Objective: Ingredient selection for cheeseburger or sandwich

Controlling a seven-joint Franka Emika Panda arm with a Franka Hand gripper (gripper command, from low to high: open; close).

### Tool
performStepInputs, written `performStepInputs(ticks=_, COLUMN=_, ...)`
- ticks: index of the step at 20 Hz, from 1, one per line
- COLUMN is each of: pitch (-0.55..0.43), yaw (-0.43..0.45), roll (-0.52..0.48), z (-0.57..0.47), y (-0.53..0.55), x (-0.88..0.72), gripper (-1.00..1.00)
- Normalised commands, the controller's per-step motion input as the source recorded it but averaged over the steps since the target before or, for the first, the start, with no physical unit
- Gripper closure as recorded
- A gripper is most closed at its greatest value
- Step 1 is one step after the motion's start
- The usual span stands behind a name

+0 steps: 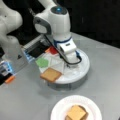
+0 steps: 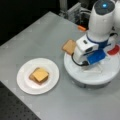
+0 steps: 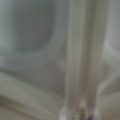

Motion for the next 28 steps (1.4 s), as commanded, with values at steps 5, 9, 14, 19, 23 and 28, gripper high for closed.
performStepInputs(ticks=5, pitch=0.15, yaw=-0.021, roll=-0.182, z=0.09, y=0.85, x=0.06, gripper=-1.0)
performStepInputs(ticks=9, pitch=0.118, yaw=0.067, roll=-0.186, z=0.16, y=0.86, x=0.1, gripper=-1.0)
performStepInputs(ticks=14, pitch=0.112, yaw=0.105, roll=-0.192, z=0.22, y=0.79, x=0.09, gripper=-1.0)
performStepInputs(ticks=19, pitch=0.081, yaw=0.112, roll=-0.179, z=0.28, y=0.69, x=0.12, gripper=-1.0)
performStepInputs(ticks=23, pitch=0.096, yaw=0.071, roll=-0.165, z=0.24, y=0.47, x=0.1, gripper=-1.0)
performStepInputs(ticks=28, pitch=0.145, yaw=0.002, roll=-0.138, z=0.23, y=0.05, x=0.08, gripper=-1.0)
